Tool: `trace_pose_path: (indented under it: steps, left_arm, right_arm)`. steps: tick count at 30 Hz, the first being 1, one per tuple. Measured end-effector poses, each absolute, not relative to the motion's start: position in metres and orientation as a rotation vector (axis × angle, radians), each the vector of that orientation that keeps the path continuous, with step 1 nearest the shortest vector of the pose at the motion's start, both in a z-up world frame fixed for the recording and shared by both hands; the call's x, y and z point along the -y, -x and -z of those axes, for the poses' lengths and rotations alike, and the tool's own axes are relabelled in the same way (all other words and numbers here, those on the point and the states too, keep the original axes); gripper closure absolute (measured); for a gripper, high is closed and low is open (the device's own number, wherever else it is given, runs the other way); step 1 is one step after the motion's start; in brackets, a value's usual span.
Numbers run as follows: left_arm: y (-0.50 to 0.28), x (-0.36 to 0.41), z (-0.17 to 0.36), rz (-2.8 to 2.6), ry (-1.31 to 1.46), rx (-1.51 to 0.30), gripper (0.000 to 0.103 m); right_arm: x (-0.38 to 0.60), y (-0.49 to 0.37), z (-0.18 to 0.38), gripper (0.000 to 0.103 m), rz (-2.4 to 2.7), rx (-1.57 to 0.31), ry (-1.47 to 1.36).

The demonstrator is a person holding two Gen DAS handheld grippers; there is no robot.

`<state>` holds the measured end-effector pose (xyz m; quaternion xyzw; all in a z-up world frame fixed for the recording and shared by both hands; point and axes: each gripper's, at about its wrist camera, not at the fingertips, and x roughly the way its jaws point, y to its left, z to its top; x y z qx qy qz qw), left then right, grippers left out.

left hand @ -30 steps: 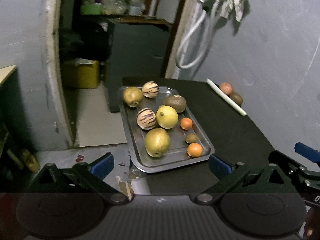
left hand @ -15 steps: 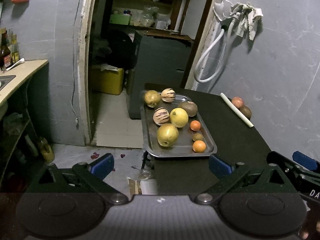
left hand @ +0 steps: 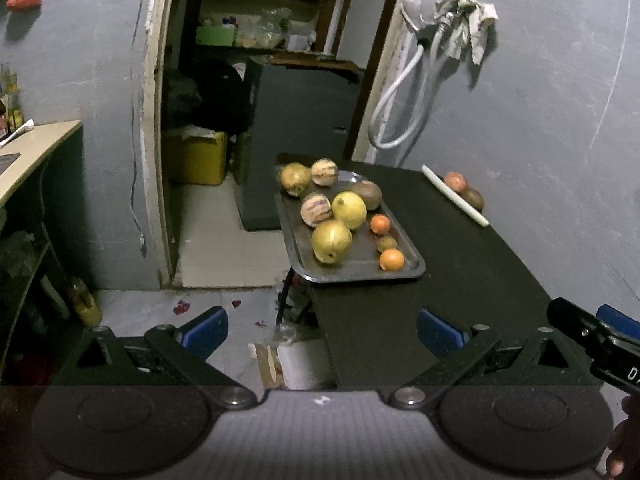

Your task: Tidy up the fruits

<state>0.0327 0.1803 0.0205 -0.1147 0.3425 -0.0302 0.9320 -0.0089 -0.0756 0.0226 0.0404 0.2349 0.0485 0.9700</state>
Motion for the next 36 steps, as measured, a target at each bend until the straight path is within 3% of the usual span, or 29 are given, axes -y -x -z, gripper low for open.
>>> trace_pose_path:
  steps: [36]
  left_arm:
    - [-0.021,-0.117,-0.001,0.003,0.201,-0.755,0.001]
  right_arm:
    - [0.146,-0.001,-0.002,0.001,-0.221,-0.564,-0.006]
